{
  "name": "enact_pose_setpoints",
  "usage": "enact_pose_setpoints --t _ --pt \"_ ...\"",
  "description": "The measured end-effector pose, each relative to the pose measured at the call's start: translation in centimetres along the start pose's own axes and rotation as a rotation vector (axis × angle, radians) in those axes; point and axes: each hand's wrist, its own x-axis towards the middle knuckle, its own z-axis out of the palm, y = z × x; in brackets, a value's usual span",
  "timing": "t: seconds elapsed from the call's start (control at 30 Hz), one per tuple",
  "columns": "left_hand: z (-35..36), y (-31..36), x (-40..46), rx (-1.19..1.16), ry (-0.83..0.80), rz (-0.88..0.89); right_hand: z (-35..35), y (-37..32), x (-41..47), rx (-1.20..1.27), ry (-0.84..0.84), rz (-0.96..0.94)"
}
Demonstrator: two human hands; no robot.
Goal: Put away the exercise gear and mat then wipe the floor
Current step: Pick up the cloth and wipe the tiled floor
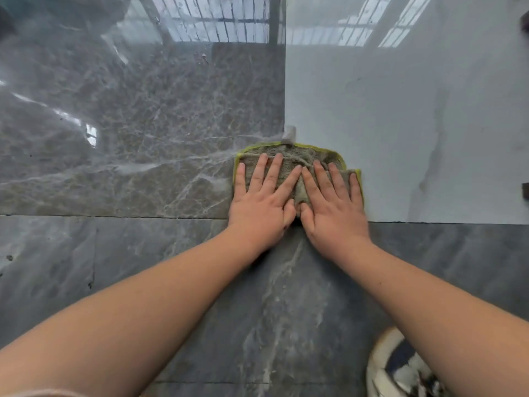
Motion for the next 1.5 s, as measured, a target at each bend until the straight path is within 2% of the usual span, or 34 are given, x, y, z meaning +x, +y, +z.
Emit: enact_pose_setpoints --t 0.23,0.4,0.67,0.87,1.17,1.5 --pt "-2.2 -1.3 8.0 0.015 0.059 0.098 -1.9 2.8 6.3 0.016 0.038 0.059" --pt "-2.8 -1.0 7.8 0.025 0.004 0.094 -3.0 2.8 6.5 0.054 -0.059 0.089" --pt "-2.8 -1.5 1.6 0.068 -0.235 0.234 -2.6 -0.8 -0.4 0.126 -0.197 0.191" --pt "-1.5 -2.6 -4.4 0.142 -0.320 0.335 -1.5 -5.3 -7.2 0.187 -0.293 0.257" --pt "-0.5 -2.5 -7.8 0.159 -0.381 0.300 1.1 -6.1 -10.3 0.183 -0.156 0.212" --pt "5.2 3.4 -20.4 0.015 -0.241 0.121 4.9 -3.9 -19.9 0.062 -0.077 -0.036"
